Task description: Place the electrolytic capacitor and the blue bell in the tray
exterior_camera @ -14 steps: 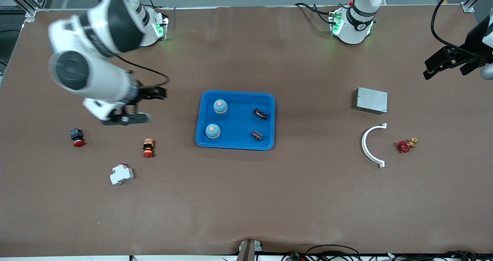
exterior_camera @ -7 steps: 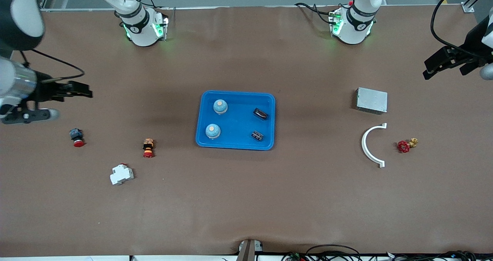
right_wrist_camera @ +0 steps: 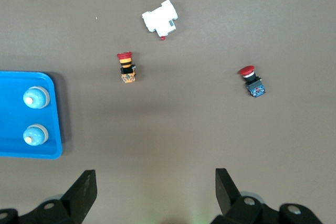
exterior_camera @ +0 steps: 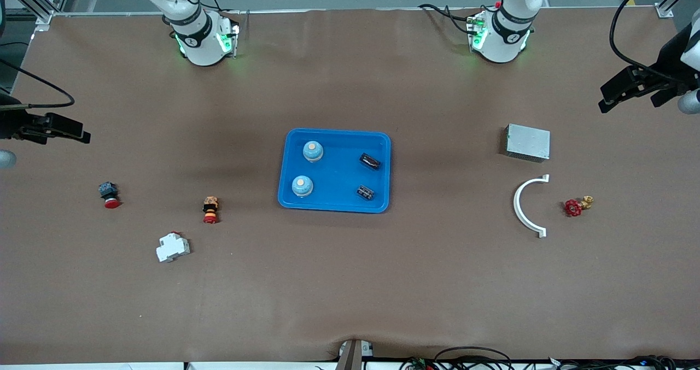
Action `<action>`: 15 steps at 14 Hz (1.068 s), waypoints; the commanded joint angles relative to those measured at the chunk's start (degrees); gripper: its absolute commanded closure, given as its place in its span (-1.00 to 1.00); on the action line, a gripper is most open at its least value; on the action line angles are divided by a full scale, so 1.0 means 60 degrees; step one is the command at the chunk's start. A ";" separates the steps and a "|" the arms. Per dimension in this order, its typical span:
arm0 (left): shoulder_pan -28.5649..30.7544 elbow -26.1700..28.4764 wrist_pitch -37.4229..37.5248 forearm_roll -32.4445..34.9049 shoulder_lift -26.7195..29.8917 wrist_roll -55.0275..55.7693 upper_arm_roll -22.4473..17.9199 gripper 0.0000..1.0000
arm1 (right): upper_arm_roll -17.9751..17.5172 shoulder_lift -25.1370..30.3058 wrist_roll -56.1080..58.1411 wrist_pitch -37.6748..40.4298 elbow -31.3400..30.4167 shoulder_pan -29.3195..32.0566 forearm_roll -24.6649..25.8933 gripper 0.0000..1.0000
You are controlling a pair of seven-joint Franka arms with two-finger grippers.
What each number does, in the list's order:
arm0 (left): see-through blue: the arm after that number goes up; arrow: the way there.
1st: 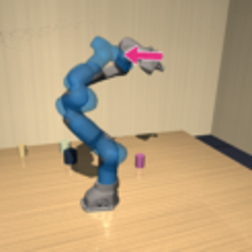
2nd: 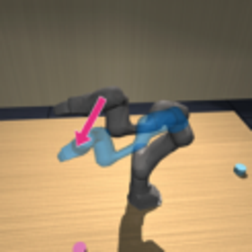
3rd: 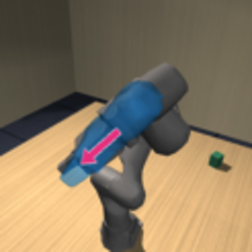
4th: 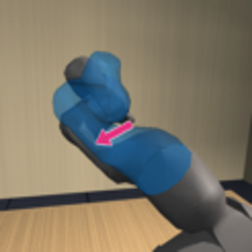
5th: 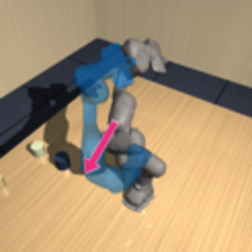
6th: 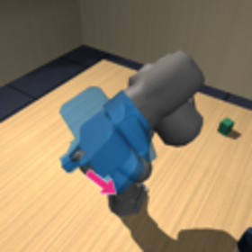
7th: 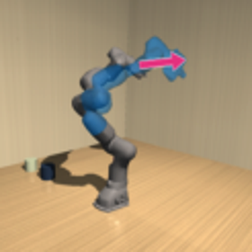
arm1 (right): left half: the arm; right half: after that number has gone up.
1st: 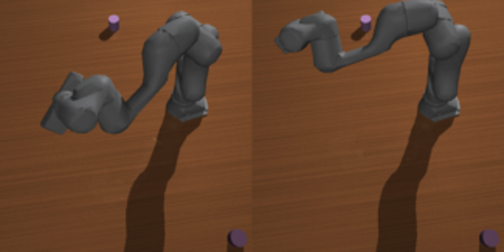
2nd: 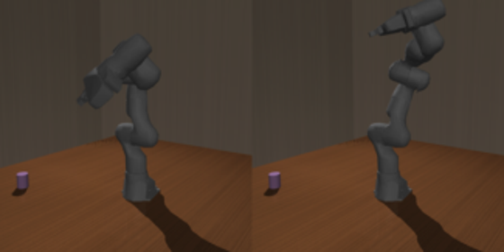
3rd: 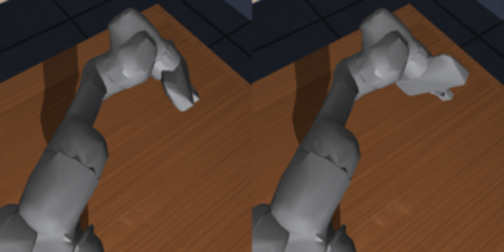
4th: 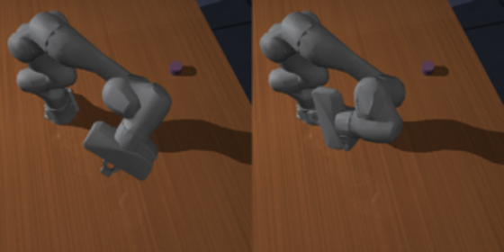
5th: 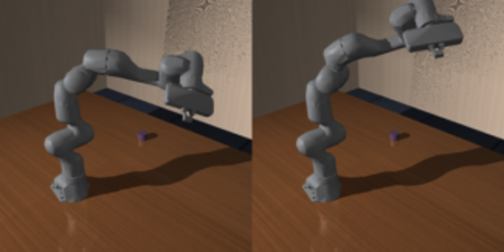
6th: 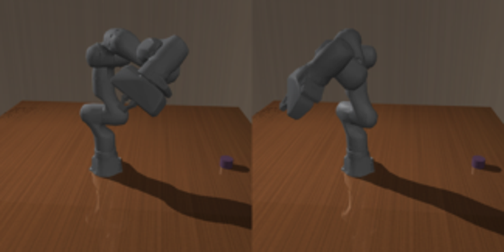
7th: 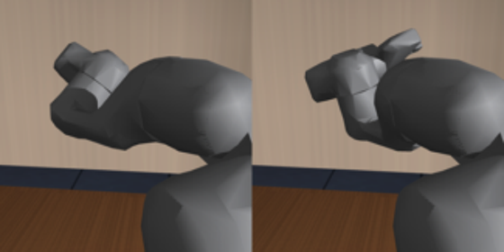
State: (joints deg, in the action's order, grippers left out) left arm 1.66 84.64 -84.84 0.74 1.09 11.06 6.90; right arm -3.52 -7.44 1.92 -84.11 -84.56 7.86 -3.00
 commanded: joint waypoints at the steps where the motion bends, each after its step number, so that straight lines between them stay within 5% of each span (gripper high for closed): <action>1: 0.0061 0.0000 0.0107 -0.0211 0.0053 -0.0087 0.0023 -1.00 | -0.0146 0.0344 -0.0334 -0.0145 -0.0406 -0.0138 0.0382 -1.00; 4: 0.0046 0.0000 0.0107 -0.0211 0.0038 0.0002 0.0023 -1.00 | -0.0146 0.2404 -0.0363 -0.2395 -0.3519 -0.0153 0.0442 -1.00; 5: 0.0046 0.0000 0.0092 -0.0211 0.0038 -0.0013 0.0023 -1.00 | -0.0146 0.2600 -0.0363 -0.2533 -0.3790 -0.0153 0.0399 -1.00; 15: 0.0032 0.0000 0.0092 -0.0211 -0.0021 -0.0130 0.0023 -1.00 | -0.0132 0.1681 -0.0334 -0.2213 -0.1701 -0.0168 0.0340 -1.00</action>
State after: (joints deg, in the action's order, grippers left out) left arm 1.65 84.81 -84.84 0.74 0.90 11.06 6.90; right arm -4.27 5.76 0.49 -98.58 -99.45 7.03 -1.18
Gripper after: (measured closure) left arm 0.000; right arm 0.000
